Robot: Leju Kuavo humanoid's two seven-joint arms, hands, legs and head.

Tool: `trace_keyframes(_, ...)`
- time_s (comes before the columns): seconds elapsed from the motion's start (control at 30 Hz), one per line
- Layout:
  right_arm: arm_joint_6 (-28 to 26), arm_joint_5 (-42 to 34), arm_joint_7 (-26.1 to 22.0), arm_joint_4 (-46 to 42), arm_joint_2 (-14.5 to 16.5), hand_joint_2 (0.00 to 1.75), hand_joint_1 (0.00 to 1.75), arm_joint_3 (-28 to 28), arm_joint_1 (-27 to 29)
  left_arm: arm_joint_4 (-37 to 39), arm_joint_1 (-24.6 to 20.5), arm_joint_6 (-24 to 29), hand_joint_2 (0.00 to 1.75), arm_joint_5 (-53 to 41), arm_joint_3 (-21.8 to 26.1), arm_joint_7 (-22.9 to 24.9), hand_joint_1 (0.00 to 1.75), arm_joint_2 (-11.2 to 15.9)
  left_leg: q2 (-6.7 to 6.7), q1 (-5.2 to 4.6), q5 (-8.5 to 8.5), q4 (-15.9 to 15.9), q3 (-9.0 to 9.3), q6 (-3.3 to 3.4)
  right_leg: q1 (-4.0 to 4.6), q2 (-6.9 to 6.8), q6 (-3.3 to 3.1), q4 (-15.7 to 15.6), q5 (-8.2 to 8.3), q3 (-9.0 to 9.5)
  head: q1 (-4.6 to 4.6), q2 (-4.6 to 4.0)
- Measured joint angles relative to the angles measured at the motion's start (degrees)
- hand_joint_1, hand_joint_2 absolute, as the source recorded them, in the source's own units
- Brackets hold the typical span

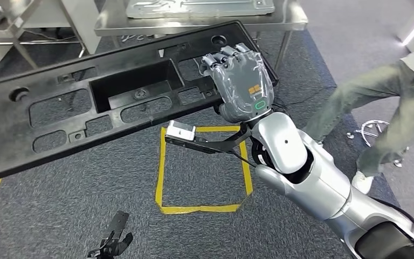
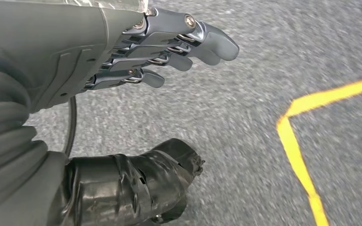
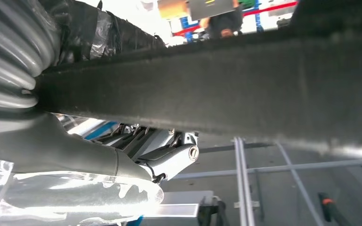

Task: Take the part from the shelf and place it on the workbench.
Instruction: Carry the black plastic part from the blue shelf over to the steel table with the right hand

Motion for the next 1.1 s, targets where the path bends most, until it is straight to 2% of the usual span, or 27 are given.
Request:
trace_keyframes(0.03,0.0,0.0,0.0,0.0,0.0,1.75,1.75,0.0,0.0,0.0,0.1,0.0,1.75,0.0,0.0,0.0,0.00,0.1,0.25,0.10,1.21,-1.3,0.54,-0.10,-0.04,-0.64,0.13,0.1,-0.19,0.11,0.01,0.00)
trace_keyframes(0.07,0.0,0.0,-0.1,0.0,0.0,1.75,1.75,0.0,0.0,0.0,0.1,0.0,1.75,0.0,0.0,0.0,0.00,0.1,0.86,0.15,3.03,-4.5,2.17,-0.13,-0.07,-1.26,0.29,0.1,-0.43,0.31,0.00,0.00)
trace_keyframes(0.1,-0.1,0.0,-0.1,0.0,0.0,1.75,1.75,0.0,0.0,0.0,0.0,0.0,1.75,0.0,0.0,0.0,0.00,0.2,2.19,0.02,4.47,-8.5,4.20,-0.09,-0.04,-1.85,0.51,0.2,-0.68,0.55,0.00,0.00)
trace_keyframes(0.17,-0.2,-0.1,-0.1,0.0,0.0,1.75,1.75,0.0,-0.1,0.0,-0.2,0.0,1.75,0.0,0.0,0.0,0.00,0.2,3.95,-0.43,5.88,-13.9,7.10,0.65,0.36,-2.92,1.09,0.3,-1.21,0.93,0.15,0.00)
trace_keyframes(0.2,-0.3,-0.1,-0.1,0.0,0.0,1.75,1.75,0.0,-0.2,0.0,-0.3,0.0,1.75,0.0,0.0,0.0,0.00,0.2,4.13,-0.68,5.75,-14.7,7.50,1.10,0.60,-3.44,1.38,0.2,-1.40,1.12,0.26,0.00)
trace_keyframes(0.27,-0.4,-0.1,-0.2,0.0,0.0,1.75,1.75,0.0,-0.3,0.0,-0.2,0.0,1.75,0.0,0.0,0.0,0.00,0.3,2.75,-0.71,5.75,-14.9,7.64,1.99,0.72,-4.24,1.97,0.0,-1.76,1.49,0.41,0.00)
trace_keyframes(0.3,-0.4,-0.1,-0.2,0.0,0.0,1.75,1.75,0.0,-0.3,0.0,-0.1,0.0,1.75,0.0,0.0,0.0,0.00,0.3,2.12,-0.61,5.78,-15.1,7.79,2.27,0.60,-3.71,2.26,0.2,-2.16,1.53,0.49,0.00)
trace_keyframes(0.37,-0.4,-0.1,-0.2,0.0,0.0,1.75,1.75,0.0,-0.3,0.0,-0.2,0.0,1.75,-0.1,0.0,0.0,0.00,0.3,1.02,-0.35,5.85,-15.5,8.14,2.96,0.30,-1.07,2.57,4.1,-4.47,-0.13,0.68,0.00)
trace_keyframes(0.4,-0.4,-0.1,-0.1,0.1,-0.1,1.75,1.75,0.0,-0.2,0.0,-0.3,-0.1,1.75,-0.1,0.0,0.0,0.00,0.3,0.43,-0.39,5.81,-15.5,8.19,3.19,0.26,0.35,2.56,7.7,-6.17,-1.93,0.75,0.00)
trace_keyframes(0.43,-0.4,-0.1,0.0,0.1,-0.1,1.75,1.75,0.0,-0.2,0.0,-0.4,-0.1,1.75,-0.2,0.0,0.1,0.00,0.3,-0.18,-0.44,5.76,-15.5,8.21,3.42,0.27,1.16,2.53,11.7,-7.76,-4.14,0.78,0.00)
trace_keyframes(0.47,-0.4,-0.1,0.2,0.1,-0.2,1.75,1.75,0.0,0.0,0.0,-0.5,-0.1,1.75,-0.4,0.0,0.2,0.00,0.3,-0.90,-0.51,5.72,-15.4,8.23,3.51,0.30,1.53,2.52,14.9,-8.61,-6.06,0.79,0.00)
trace_keyframes(0.5,-0.3,-0.1,0.5,0.0,-0.4,1.75,1.75,0.0,0.2,0.0,-0.5,-0.1,1.75,-0.5,0.0,0.3,0.00,0.3,-1.65,-0.57,5.67,-15.4,8.26,3.55,0.31,1.70,2.49,16.4,-8.41,-7.21,0.78,0.00)
trace_keyframes(0.53,-0.2,0.0,0.8,0.0,-0.7,1.75,1.75,-0.1,0.4,0.0,-0.5,-0.1,1.75,-0.7,0.0,0.4,0.00,0.3,-2.44,-0.61,5.62,-15.2,8.31,3.56,0.30,1.84,2.40,15.8,-7.14,-7.35,0.78,0.00)
trace_keyframes(0.57,0.0,0.0,1.2,-0.1,-1.1,1.75,1.75,-0.2,0.5,0.0,-0.5,-0.1,1.75,-0.9,0.0,0.6,0.00,0.2,-3.27,-0.62,5.55,-15.1,8.36,3.51,0.30,2.26,2.23,12.9,-4.93,-6.40,0.79,0.00)
trace_keyframes(0.63,0.9,0.1,1.8,-0.7,-1.9,1.75,1.75,-0.7,0.6,0.0,-0.6,0.0,1.75,-1.2,0.0,0.8,0.00,0.0,-4.76,-0.63,5.40,-14.8,8.25,3.30,0.11,4.72,1.74,5.2,-0.96,-3.46,0.76,0.00)
trace_keyframes(0.67,1.4,0.1,2.0,-1.0,-2.3,1.75,1.75,-1.0,0.6,0.0,-0.7,0.1,1.75,-1.2,0.0,0.9,0.00,-0.1,-5.38,-0.57,5.40,-14.7,8.09,3.09,0.06,5.81,1.59,2.5,0.05,-2.32,0.76,0.00)
trace_keyframes(0.7,2.1,0.1,2.2,-1.4,-2.6,1.75,1.75,-1.2,0.6,0.0,-0.7,0.2,1.75,-1.2,0.0,0.9,0.00,-0.2,-5.92,-0.47,5.44,-14.7,7.90,2.83,0.08,6.47,1.49,1.2,0.23,-1.77,0.75,0.00)
trace_keyframes(0.77,3.6,0.3,2.7,-2.3,-3.1,1.75,1.75,-1.5,0.5,0.0,-0.5,0.2,1.75,-1.1,0.0,1.0,0.00,-0.2,-7.00,-0.28,5.67,-15.0,7.76,2.11,0.16,5.77,1.32,0.7,0.20,-1.32,0.76,0.00)
trace_keyframes(0.8,4.4,0.4,2.9,-2.7,-3.3,1.75,1.75,-1.6,0.5,0.0,-0.3,0.2,1.75,-1.1,0.0,1.0,0.00,-0.2,-6.68,-0.33,5.58,-14.8,7.71,1.82,0.10,5.24,1.08,0.3,0.35,-0.96,0.77,0.00)
trace_keyframes(0.87,5.5,0.5,3.4,-3.4,-3.8,1.75,1.75,-1.8,0.5,0.0,0.0,0.0,1.75,-1.1,0.0,0.9,0.00,-0.2,-3.99,-0.51,4.00,-12.2,6.54,1.27,-0.15,4.12,0.45,-0.6,0.62,-0.14,0.51,0.00)
trace_keyframes(0.9,5.9,0.4,3.6,-3.7,-4.1,1.75,1.75,-1.9,0.4,0.0,0.1,-0.1,1.75,-1.1,0.0,0.8,0.00,-0.2,-2.14,-0.43,2.47,-9.3,5.13,1.04,-0.07,3.56,0.22,-0.8,0.61,0.14,0.41,0.00)
trace_keyframes(0.93,6.2,0.3,3.9,-4.1,-4.4,1.75,1.75,-2.1,0.4,0.0,0.1,-0.3,1.75,-1.2,0.0,0.8,0.00,-0.3,-0.98,-0.25,0.77,-5.6,3.31,0.74,-0.02,3.05,0.04,-0.8,0.53,0.25,0.28,0.00)
trace_keyframes(0.97,6.6,0.0,4.3,-4.4,-4.6,1.75,1.75,-2.3,0.4,0.0,0.1,-0.5,1.75,-1.2,0.0,0.8,0.00,-0.3,-0.45,-0.04,-0.51,-2.2,1.62,0.47,0.04,2.56,-0.03,-0.8,0.43,0.30,0.29,0.00)
trace_keyframes(1.0,7.2,-0.5,4.7,-4.6,-4.9,1.75,1.75,-2.4,0.5,0.0,0.2,-0.8,1.75,-1.2,0.0,0.8,0.00,-0.3,-0.18,0.18,-0.97,-0.3,0.62,0.24,0.03,2.17,0.01,-0.8,0.33,0.35,0.27,0.00)
trace_keyframes(1.03,7.7,-1.0,5.1,-4.8,-5.2,1.75,1.75,-2.6,0.6,0.0,0.3,-1.3,1.75,-1.2,0.0,0.7,0.00,-0.3,-0.04,0.37,-0.44,-0.3,0.65,0.03,-0.02,1.86,0.12,-0.7,0.21,0.40,0.27,0.00)
trace_keyframes(1.07,8.3,-1.4,5.5,-4.9,-5.5,1.75,1.75,-2.6,0.6,0.0,0.4,-2.1,1.75,-1.1,0.0,0.6,0.00,-0.3,0.10,0.54,0.99,-2.6,1.90,-0.11,-0.11,1.61,0.29,-0.6,0.05,0.46,0.27,0.00)
trace_keyframes(1.1,8.7,-1.8,5.9,-4.9,-5.8,1.75,1.75,-2.7,0.7,0.0,0.5,-3.1,1.75,-0.9,0.0,0.4,0.00,-0.3,0.38,0.67,2.76,-6.3,3.96,-0.22,-0.18,1.42,0.53,-0.4,-0.17,0.50,0.26,0.00)
